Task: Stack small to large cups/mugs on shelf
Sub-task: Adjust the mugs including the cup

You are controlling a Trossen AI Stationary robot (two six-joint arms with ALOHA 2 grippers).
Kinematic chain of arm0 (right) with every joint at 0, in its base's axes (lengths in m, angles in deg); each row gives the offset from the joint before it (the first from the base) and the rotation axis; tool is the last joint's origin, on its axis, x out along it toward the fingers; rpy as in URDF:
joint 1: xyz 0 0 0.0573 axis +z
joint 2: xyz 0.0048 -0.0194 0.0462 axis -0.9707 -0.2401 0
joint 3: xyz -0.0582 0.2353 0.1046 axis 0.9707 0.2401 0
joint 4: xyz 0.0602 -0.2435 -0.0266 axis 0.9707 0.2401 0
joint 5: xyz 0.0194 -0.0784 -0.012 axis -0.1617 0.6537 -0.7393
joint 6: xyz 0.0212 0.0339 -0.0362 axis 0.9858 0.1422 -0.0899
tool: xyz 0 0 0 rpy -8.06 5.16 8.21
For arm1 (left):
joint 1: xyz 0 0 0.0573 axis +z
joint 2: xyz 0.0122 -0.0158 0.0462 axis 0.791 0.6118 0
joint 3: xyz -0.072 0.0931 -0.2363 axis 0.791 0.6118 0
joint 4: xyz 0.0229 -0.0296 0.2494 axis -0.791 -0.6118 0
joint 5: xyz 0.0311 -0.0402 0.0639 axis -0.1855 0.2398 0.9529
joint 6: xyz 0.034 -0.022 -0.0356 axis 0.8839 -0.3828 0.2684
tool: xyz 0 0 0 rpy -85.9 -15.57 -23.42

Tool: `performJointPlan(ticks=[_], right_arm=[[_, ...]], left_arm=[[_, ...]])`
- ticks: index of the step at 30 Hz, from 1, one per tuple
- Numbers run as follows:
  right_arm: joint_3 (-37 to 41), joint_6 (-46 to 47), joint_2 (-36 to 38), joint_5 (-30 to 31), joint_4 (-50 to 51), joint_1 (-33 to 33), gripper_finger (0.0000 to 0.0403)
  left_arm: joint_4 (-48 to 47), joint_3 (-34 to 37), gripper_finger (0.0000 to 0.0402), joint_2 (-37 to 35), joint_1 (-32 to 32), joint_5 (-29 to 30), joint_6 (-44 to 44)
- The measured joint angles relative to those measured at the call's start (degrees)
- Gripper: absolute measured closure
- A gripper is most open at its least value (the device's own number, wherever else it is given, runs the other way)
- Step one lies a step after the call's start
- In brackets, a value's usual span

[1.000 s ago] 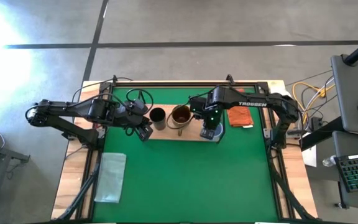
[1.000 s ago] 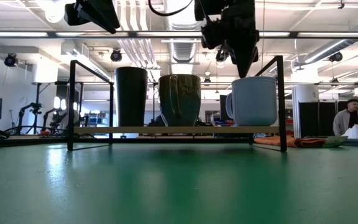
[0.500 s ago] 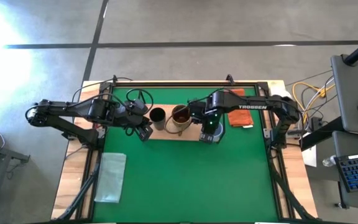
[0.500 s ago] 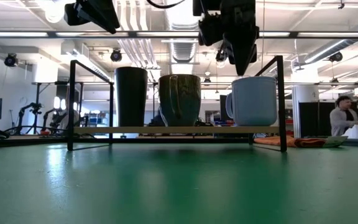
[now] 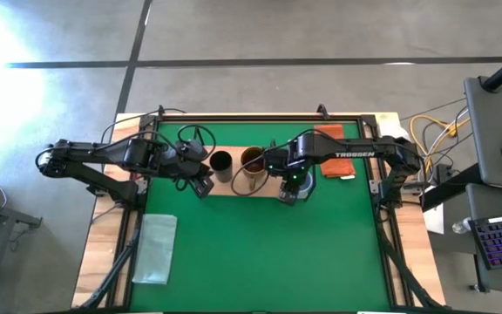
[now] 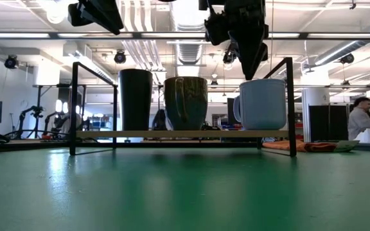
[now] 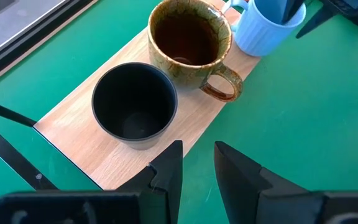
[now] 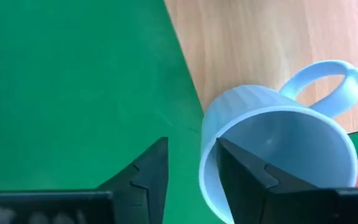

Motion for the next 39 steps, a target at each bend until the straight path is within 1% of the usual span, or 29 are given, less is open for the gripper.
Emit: performJointPlan(ticks=[3, 8, 13, 15, 18, 23, 24, 28, 32, 34, 37, 39], right_arm=[[0.3, 0.8, 0.0, 1.2, -0.3, 0.1, 0.0268], [2.5, 2.7, 0.0, 1.5, -1.8, 0.1, 0.0265], [4.6, 2.8, 0.0, 3.6, -3.3, 0.3, 0.0277], [4.7, 1.3, 0.0, 4.3, -3.2, 0.4, 0.0287], [4.6, -3.1, 0.0, 5.3, -3.2, 0.5, 0.0314], [4.6, -12.6, 0.0, 6.0, -2.5, 0.9, 0.0381], [4.6, -14.0, 0.0, 6.3, -2.6, 1.0, 0.0387], [4.6, -20.2, 0.1, 6.3, -2.5, 1.1, 0.0390], [4.6, -31.5, 0.3, 7.5, -1.5, 1.9, 0.0391], [4.6, -35.5, 0.4, 7.9, 0.4, 2.1, 0.0391], [4.6, -38.7, 0.5, 9.6, 1.8, 2.2, 0.0390], [4.6, -39.2, 0.6, 10.1, 1.8, 2.1, 0.0390]], left_arm=[[0.0, 0.0, 0.0324, 0.0, 0.0, -0.4, 0.4], [0.0, 0.0, 0.0324, 0.0, 0.0, -0.5, 1.4], [0.0, 0.0, 0.0324, 0.0, 0.0, -0.5, 1.4], [0.0, 0.0, 0.0324, 0.0, 0.0, -0.6, 1.4], [0.0, 0.0, 0.0324, 0.0, 0.0, -0.6, 1.4], [0.0, 0.0, 0.0324, 0.0, 0.0, -0.6, 1.3], [0.0, 0.0, 0.0324, 0.0, 0.0, -0.6, 1.3], [0.0, 0.0, 0.0324, 0.0, 0.0, -0.6, 0.0], [0.0, 0.0, 0.0324, 0.0, 0.0, -0.6, -0.4], [0.0, 0.0, 0.0324, 0.0, 0.0, -0.6, -1.5], [0.1, 0.0, 0.0324, 0.0, 0.0, -0.5, -1.7], [0.0, 0.0, 0.0324, 0.0, 0.0, -0.5, -1.8]])
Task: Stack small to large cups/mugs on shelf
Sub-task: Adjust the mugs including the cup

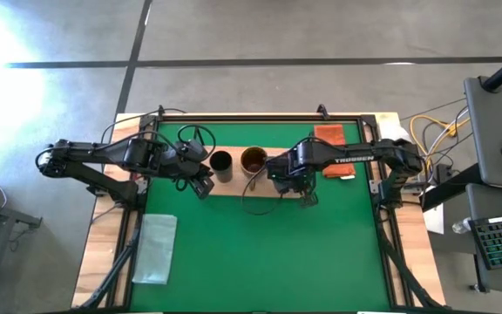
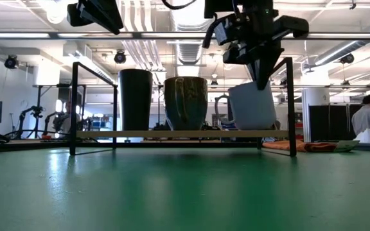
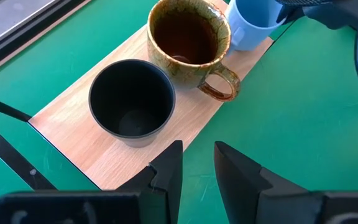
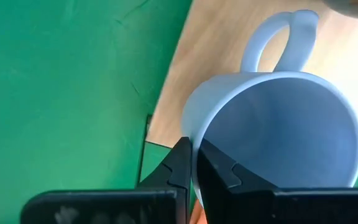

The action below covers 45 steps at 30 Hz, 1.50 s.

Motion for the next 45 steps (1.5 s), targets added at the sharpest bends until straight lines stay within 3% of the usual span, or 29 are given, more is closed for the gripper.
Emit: performJointPlan(ticks=[15, 27, 36, 41, 45], right_arm=[[-0.4, 1.9, 0.9, -2.2, -2.7, 0.7, 0.0386], [-0.4, 4.1, 1.4, -0.7, -3.8, 0.7, 0.0287], [-0.4, 15.4, 7.2, 3.6, -2.9, 0.7, 0.0263], [-0.5, 24.0, 10.5, 13.5, -2.6, 0.7, 0.0282], [-0.5, 33.7, 12.1, 10.9, -2.5, -0.5, 0.0298]], left_arm=[[0.0, 0.0, 0.0324, 0.0, 0.0, 0.6, 0.0], [0.0, 0.0, 0.0324, 0.0, 0.0, 0.7, 0.0], [0.0, 0.0, 0.0324, 0.0, 0.0, 0.7, 0.0], [0.1, 0.0, 0.0324, 0.0, 0.0, 0.7, 0.1], [0.1, 0.0, 0.0324, 0.0, 0.0, 0.7, 0.4]])
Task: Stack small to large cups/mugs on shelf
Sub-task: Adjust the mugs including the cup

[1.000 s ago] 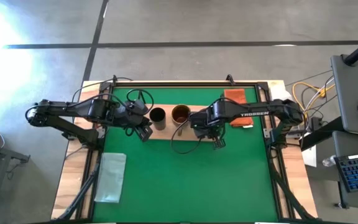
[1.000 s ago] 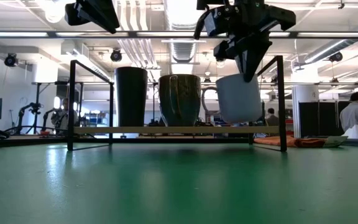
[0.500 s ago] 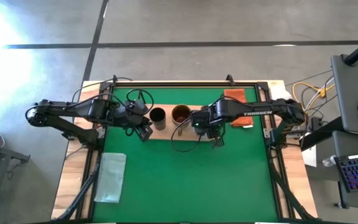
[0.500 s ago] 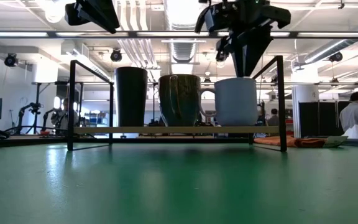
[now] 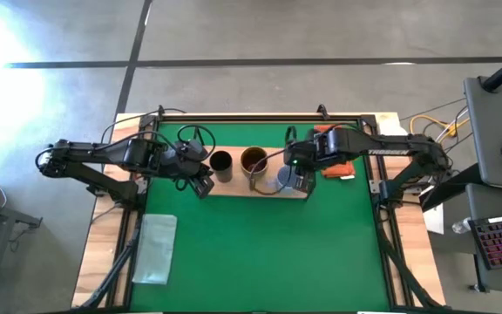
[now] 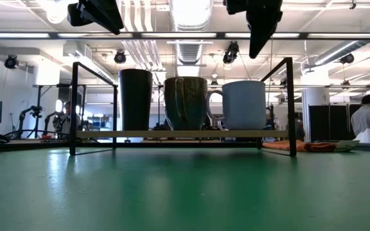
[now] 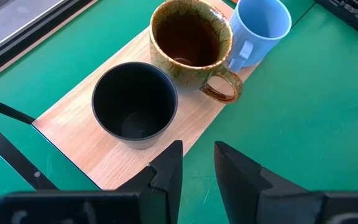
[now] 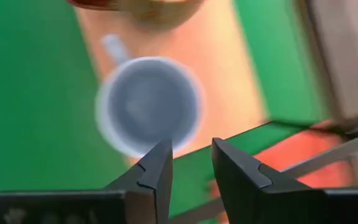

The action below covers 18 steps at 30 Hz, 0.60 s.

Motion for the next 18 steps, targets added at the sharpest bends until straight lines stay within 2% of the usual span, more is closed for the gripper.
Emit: performJointPlan(ticks=[4, 13, 18], right_arm=[[0.0, 8.5, -1.1, -8.6, -0.4, -1.1, 0.0306], [0.0, 15.6, -6.0, -11.7, -3.3, -0.7, 0.0348], [-1.4, 12.4, -5.5, -10.5, -6.0, 0.9, 0.0356]], left_arm=[[0.0, 0.0, 0.0324, 0.0, 0.0, 0.0, 0.4], [-0.1, 0.0, 0.0324, 0.0, 0.0, 0.0, 1.7], [-0.1, 0.0, 0.0324, 0.0, 0.0, 0.0, 2.4]])
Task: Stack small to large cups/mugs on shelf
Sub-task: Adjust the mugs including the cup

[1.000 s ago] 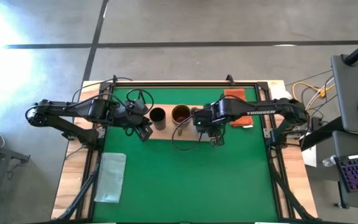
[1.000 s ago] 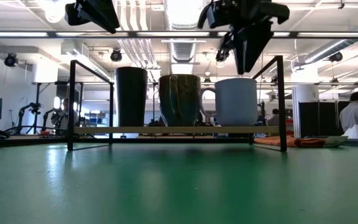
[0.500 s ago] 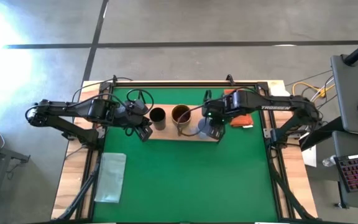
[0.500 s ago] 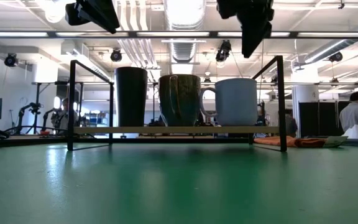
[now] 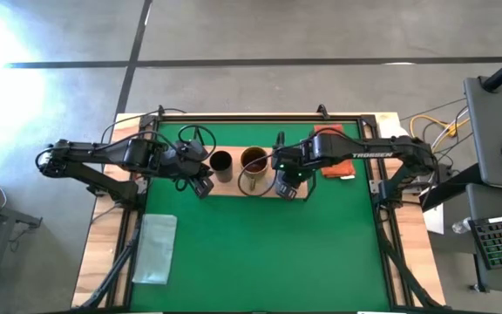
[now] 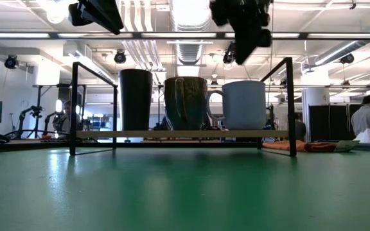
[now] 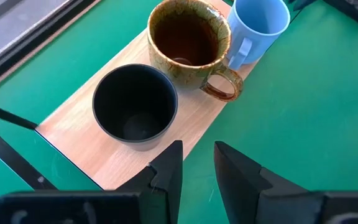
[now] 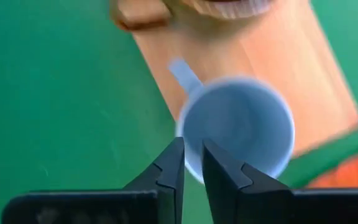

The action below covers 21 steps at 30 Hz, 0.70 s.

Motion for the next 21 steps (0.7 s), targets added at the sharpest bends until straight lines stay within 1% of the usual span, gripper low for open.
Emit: performJointPlan(ticks=[4, 8, 15, 21], right_arm=[[-1.9, -11.6, 0.5, 0.8, -4.1, 1.5, 0.0343], [-2.1, -23.3, -0.4, 0.5, -7.5, 2.0, 0.0314], [-1.9, -30.1, -4.8, 0.6, -8.1, 1.4, 0.0268], [-1.8, -32.8, -7.8, 0.8, -8.0, 1.3, 0.0253]], left_arm=[[0.0, 0.0, 0.0324, 0.0, 0.0, 0.0, 1.7], [0.0, 0.0, 0.0324, 0.0, 0.0, 0.0, 1.8], [0.1, 0.0, 0.0324, 0.0, 0.0, -0.1, 1.8], [0.0, 0.0, 0.0324, 0.0, 0.0, -0.1, 1.8]])
